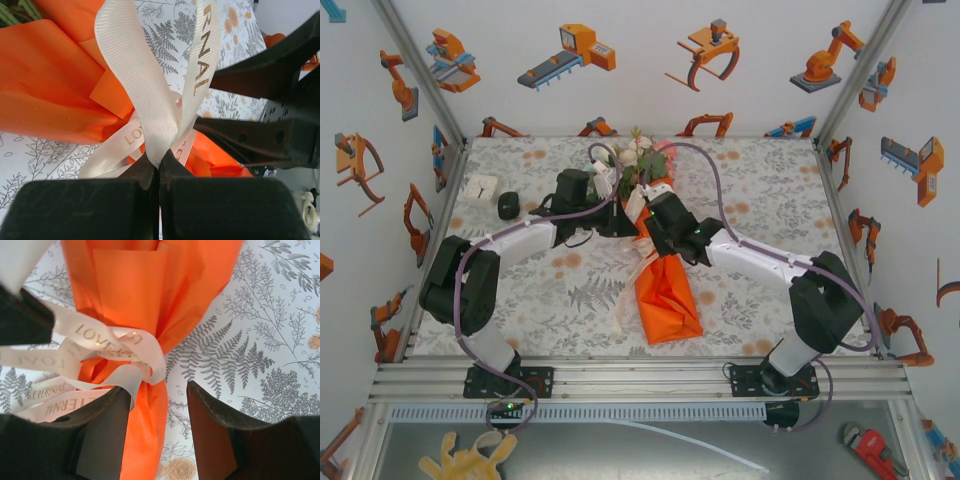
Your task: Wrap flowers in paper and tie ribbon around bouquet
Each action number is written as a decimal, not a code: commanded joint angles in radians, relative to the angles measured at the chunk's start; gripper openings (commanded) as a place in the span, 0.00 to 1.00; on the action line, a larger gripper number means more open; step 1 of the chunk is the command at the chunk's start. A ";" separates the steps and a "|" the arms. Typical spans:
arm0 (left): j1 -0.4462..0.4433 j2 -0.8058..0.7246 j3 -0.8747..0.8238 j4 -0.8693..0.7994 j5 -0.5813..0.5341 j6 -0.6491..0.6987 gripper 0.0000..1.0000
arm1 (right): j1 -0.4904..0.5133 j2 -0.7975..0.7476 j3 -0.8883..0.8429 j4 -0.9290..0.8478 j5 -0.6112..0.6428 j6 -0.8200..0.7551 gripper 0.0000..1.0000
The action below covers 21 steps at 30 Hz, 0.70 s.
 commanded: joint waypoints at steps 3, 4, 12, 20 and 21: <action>-0.004 -0.013 -0.062 0.083 -0.035 -0.061 0.08 | -0.028 0.029 -0.022 0.098 -0.057 0.024 0.45; -0.004 -0.017 -0.070 0.082 -0.046 -0.060 0.10 | -0.031 0.037 -0.018 0.100 -0.066 0.023 0.42; 0.000 -0.096 -0.167 0.068 -0.255 -0.063 0.28 | -0.044 0.051 -0.037 0.131 -0.163 0.069 0.37; 0.017 -0.283 -0.248 0.000 -0.405 -0.019 0.43 | -0.046 0.049 -0.056 0.139 -0.155 0.071 0.26; 0.019 -0.310 -0.249 -0.021 -0.422 -0.008 0.46 | -0.048 0.049 -0.054 0.140 -0.160 0.069 0.25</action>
